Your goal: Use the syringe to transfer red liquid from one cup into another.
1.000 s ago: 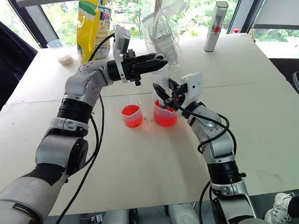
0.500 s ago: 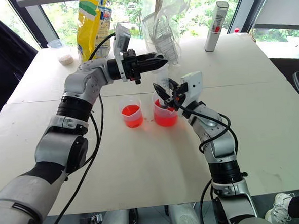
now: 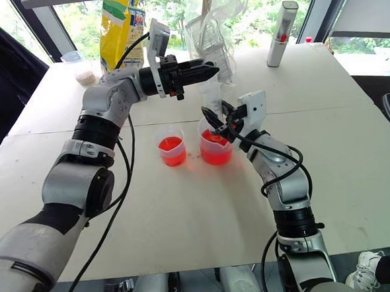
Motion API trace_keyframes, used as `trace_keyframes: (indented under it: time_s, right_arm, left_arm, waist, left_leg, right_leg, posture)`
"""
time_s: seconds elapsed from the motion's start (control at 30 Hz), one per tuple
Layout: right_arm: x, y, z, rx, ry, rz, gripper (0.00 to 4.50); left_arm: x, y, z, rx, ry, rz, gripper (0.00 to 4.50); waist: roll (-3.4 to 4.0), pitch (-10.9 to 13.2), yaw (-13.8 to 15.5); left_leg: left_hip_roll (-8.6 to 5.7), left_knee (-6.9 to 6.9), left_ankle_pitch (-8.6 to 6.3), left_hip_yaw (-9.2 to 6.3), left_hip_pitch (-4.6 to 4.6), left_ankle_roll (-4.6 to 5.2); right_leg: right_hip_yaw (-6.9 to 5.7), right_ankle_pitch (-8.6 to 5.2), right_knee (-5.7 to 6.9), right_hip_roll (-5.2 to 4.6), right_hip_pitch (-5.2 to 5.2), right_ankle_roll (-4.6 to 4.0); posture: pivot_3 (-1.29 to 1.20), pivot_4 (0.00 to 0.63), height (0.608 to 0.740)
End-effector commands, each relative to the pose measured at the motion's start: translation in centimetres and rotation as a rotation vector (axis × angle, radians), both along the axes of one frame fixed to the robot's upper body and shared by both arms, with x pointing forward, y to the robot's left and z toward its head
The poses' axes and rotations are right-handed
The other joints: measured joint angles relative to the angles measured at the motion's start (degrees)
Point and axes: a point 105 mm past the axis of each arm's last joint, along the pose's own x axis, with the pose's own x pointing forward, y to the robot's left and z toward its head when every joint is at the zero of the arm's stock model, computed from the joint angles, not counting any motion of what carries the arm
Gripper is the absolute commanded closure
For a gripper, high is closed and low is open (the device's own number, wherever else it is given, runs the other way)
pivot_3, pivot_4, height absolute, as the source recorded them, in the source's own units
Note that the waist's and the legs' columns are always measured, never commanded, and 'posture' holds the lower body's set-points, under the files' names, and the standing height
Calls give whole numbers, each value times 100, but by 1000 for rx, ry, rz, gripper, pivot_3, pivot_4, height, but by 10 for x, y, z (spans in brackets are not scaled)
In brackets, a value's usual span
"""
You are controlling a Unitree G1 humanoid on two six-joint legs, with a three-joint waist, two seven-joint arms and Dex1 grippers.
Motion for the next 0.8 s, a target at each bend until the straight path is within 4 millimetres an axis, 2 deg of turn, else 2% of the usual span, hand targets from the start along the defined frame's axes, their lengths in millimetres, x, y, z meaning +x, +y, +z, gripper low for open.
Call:
trace_keyframes:
  time_s: [0.03, 0.23, 0.37, 0.63, 0.8]
  right_arm:
    - [-12, 14, -13, -35, 38, 84, 3073]
    - [-12, 15, -11, -32, 33, 83, 3073]
    - [-11, 14, -1, -19, -6, 76, 3073]
    - [-11, 11, 21, -21, -83, 64, 3073]
    - [-10, 10, 29, -13, -99, 60, 3073]
  left_arm:
    - [0, 28, 71, -127, -226, 111, 3875]
    - [-2, 27, 68, -120, -222, 98, 3875]
    - [-6, 23, 58, -94, -204, 54, 3875]
    - [-16, 21, 40, -47, -183, 0, 60]
    - [-21, 29, 44, -68, -190, 5, 60]
  waist:
    - [0, 0, 0]
    - [0, 0, 0]
    - [0, 0, -1]
    - [2, 0, 22]
    - [1, 1, 27]
  left_leg:
    - [0, 0, 0, 0, 0, 0]
    - [0, 0, 0, 0, 0, 0]
    - [0, 0, 0, 0, 0, 0]
    - [5, 0, 0, 0, 4, -1]
    - [2, 5, 1, -1, 1, -1]
  right_leg:
    - [0, 0, 0, 0, 0, 0]
    - [0, 0, 0, 0, 0, 0]
    - [0, 0, 0, 0, 0, 0]
    - [1, 0, 2, 3, 5, 0]
    - [0, 0, 2, -2, 4, 0]
  posture:
    - [0, 150, 739]
    - [0, 150, 739]
    - [0, 150, 739]
    - [0, 150, 739]
    - [0, 150, 739]
